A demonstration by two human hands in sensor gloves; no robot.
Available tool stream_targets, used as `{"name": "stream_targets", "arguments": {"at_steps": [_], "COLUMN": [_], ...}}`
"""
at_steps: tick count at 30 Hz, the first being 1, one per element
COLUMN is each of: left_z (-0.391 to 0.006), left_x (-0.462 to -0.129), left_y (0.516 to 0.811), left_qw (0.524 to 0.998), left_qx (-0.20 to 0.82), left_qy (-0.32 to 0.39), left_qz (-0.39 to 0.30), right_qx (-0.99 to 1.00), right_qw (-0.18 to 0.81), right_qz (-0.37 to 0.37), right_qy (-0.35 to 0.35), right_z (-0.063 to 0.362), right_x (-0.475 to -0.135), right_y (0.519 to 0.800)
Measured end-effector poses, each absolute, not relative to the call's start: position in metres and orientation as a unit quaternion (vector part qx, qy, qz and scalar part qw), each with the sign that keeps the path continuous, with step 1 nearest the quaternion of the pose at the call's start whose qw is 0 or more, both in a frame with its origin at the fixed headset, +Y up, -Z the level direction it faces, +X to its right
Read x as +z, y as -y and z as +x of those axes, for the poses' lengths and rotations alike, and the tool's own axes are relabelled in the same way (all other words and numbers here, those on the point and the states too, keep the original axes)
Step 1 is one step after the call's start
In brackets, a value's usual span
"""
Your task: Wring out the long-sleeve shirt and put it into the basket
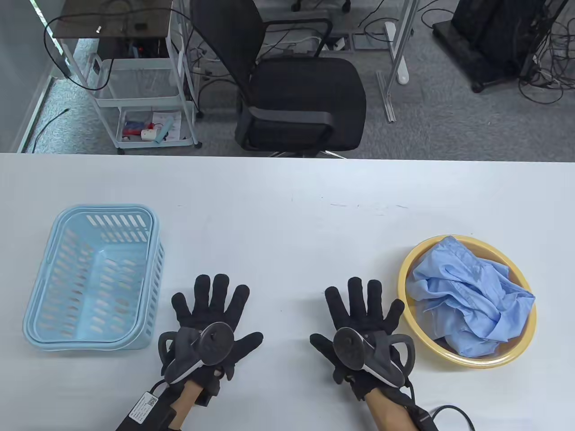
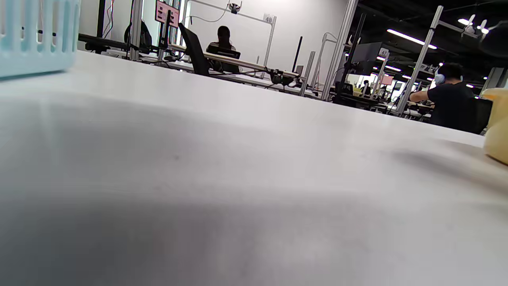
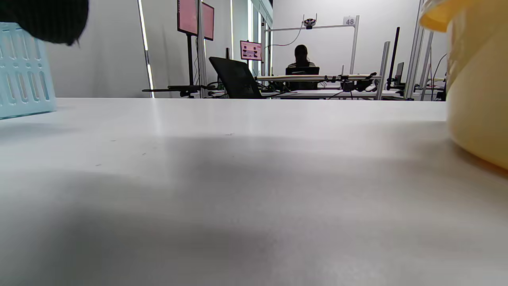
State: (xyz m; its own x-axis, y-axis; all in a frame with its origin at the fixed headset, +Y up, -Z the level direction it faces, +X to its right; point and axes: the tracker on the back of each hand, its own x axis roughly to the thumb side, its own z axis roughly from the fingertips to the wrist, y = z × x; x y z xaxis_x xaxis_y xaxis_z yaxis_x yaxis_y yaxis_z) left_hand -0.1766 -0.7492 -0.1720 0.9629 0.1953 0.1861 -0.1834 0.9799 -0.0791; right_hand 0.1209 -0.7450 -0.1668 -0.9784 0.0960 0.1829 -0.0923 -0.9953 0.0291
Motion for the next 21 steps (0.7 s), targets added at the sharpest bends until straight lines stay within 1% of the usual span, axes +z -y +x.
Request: {"name": "stream_targets", "arguments": {"at_steps": [3, 12, 16, 18, 21], "left_z": [-0.177, -0.185, -0.190, -0.192, -0.194], "left_x": [-0.173, -0.171, -0.173, -0.172, -0.173], "left_y": [0.754, 0.748, 0.747, 0.746, 0.744], "left_qw": [0.991, 0.992, 0.992, 0.991, 0.991], "left_qx": [0.091, 0.089, 0.098, 0.106, 0.111], "left_qy": [0.092, 0.084, 0.076, 0.080, 0.076], "left_qz": [-0.040, -0.024, -0.022, -0.005, -0.006], "right_qx": [0.994, 0.995, 0.995, 0.994, 0.994], "right_qw": [0.049, 0.051, 0.051, 0.050, 0.048], "right_qz": [0.091, 0.087, 0.089, 0.091, 0.095], "right_qy": [-0.026, -0.012, -0.014, -0.013, -0.018], "right_z": [0.122, 0.124, 0.123, 0.121, 0.118], "right_x": [-0.168, -0.167, -0.167, -0.167, -0.166], "right_y": [0.750, 0.747, 0.747, 0.748, 0.751]}}
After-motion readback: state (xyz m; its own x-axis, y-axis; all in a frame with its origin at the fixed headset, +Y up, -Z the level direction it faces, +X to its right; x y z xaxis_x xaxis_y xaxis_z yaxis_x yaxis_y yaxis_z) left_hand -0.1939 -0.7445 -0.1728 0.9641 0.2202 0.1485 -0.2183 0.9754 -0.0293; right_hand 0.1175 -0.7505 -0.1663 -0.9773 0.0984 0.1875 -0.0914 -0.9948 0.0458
